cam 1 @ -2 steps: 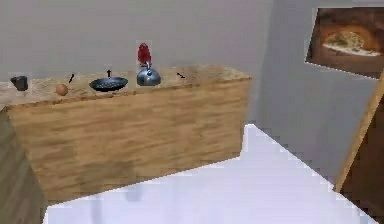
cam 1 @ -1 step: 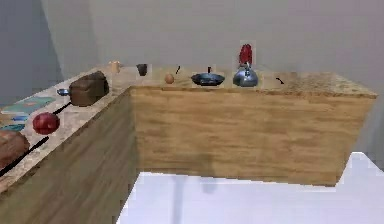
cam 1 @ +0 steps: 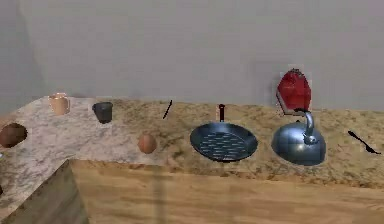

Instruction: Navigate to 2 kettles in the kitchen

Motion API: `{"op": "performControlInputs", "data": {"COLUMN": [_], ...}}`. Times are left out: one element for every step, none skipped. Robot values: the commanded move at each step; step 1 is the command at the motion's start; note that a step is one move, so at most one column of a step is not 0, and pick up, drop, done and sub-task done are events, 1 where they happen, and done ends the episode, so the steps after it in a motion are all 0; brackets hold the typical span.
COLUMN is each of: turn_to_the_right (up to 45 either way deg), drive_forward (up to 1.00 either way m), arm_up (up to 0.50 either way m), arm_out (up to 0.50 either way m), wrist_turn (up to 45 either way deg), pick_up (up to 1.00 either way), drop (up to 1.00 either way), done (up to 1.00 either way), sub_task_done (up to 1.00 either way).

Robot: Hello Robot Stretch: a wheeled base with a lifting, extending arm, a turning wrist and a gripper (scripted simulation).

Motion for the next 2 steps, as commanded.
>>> {"op": "performControlInputs", "data": {"turn_to_the_right": [30.0, 0.0], "drive_forward": [0.00, 0.00], "arm_up": [0.00, 0.00], "arm_out": [0.00, 0.00], "wrist_turn": [0.0, 0.0], "pick_up": [0.00, 0.00], "drop": [0.00, 0.00], "done": [0.00, 1.00], "sub_task_done": [0.00, 0.00]}}
